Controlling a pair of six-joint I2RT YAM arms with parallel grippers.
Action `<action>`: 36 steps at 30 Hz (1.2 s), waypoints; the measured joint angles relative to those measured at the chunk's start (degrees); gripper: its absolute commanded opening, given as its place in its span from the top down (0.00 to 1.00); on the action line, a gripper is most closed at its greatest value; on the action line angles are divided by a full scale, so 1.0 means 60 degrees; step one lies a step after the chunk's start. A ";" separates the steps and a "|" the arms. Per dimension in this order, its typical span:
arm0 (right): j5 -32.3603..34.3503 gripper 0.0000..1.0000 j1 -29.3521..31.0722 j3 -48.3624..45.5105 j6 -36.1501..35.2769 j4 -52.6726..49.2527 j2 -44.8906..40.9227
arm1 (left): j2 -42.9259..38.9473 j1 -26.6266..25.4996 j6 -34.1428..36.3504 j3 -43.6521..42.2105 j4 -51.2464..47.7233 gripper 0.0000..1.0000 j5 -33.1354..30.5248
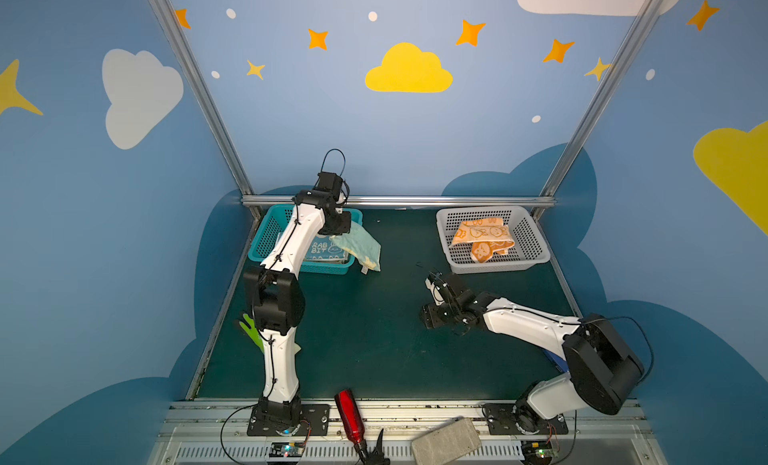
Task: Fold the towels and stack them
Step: 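Carry the folded towel with the left gripper into the teal basket, then release the towel in the teal basket and withdraw the left gripper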
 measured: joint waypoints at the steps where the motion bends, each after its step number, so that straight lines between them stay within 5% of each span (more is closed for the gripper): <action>1: 0.0000 0.27 0.0000 0.0000 -0.0007 0.0007 0.0025 | 0.0040 0.0131 0.0095 0.0127 -0.0062 0.96 0.0062; 14: -0.0004 0.27 0.0011 0.0000 -0.0058 0.0055 0.0106 | 0.1056 0.1865 0.1246 0.1133 -0.0463 0.96 0.0328; 27: 0.0076 0.27 0.0211 0.0219 0.0036 -0.0288 0.0393 | 0.2677 0.2641 0.1617 0.2422 -0.0295 0.96 -0.0321; 29: 0.0098 0.27 0.0259 0.0313 0.0036 -0.0324 0.0452 | 0.2907 0.2725 0.1654 0.2703 -0.0277 0.82 -0.0379; 31: 0.0117 0.26 0.0306 0.0426 0.0036 -0.0386 0.0521 | 0.3027 0.2809 0.1672 0.2816 -0.0273 0.38 -0.0470; 36: 0.0291 0.22 0.0412 0.0739 0.0055 -0.0605 0.0718 | 0.3093 0.2903 0.1632 0.2823 -0.0273 0.00 -0.0834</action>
